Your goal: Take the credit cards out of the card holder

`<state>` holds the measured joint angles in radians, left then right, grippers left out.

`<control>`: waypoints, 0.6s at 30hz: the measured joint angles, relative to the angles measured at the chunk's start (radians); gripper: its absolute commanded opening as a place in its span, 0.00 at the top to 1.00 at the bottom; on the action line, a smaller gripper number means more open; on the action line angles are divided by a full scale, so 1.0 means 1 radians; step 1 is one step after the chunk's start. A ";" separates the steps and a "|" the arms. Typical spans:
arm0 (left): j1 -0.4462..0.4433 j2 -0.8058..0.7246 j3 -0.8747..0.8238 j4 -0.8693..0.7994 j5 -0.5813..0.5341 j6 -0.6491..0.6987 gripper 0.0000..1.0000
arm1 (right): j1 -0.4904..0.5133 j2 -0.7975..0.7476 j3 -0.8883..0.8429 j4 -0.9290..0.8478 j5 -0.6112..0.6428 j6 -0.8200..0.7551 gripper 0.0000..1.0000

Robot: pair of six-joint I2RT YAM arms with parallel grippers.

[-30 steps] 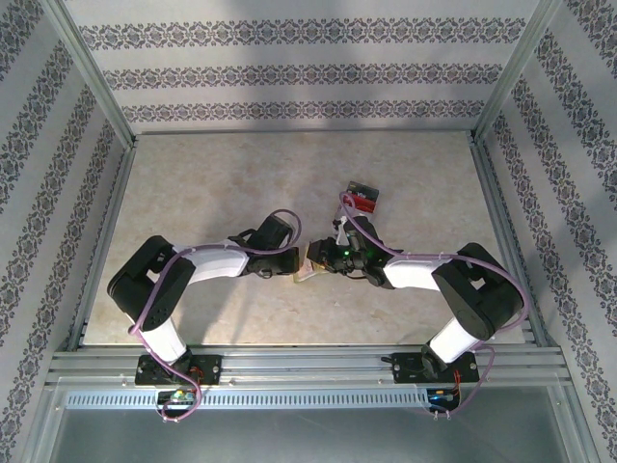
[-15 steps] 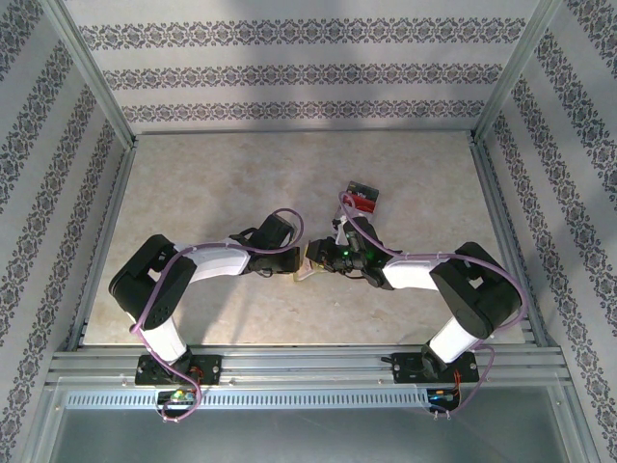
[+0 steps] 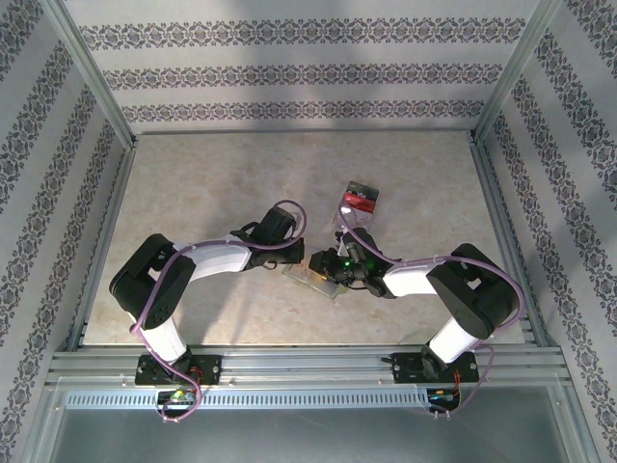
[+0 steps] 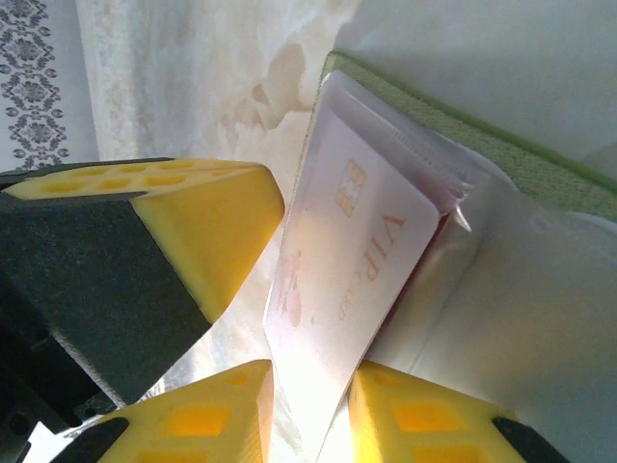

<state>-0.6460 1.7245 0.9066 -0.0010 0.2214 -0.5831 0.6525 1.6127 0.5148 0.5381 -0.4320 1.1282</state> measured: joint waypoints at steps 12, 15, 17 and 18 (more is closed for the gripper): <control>0.005 -0.037 -0.068 0.026 -0.043 -0.048 0.85 | 0.000 0.072 -0.015 0.156 0.008 0.070 0.74; 0.006 -0.089 -0.090 0.011 -0.094 -0.060 0.75 | 0.000 0.080 -0.016 0.174 0.020 0.079 0.74; 0.006 -0.114 -0.092 0.006 -0.126 -0.066 0.72 | 0.000 0.089 -0.016 0.185 0.024 0.082 0.75; 0.006 -0.124 -0.091 0.007 -0.143 -0.069 0.72 | 0.000 0.097 -0.016 0.194 0.024 0.086 0.75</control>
<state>-0.6395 1.6009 0.8154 0.0059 0.0784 -0.6521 0.6525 1.7092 0.4988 0.7322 -0.4076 1.2144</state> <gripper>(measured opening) 0.270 0.251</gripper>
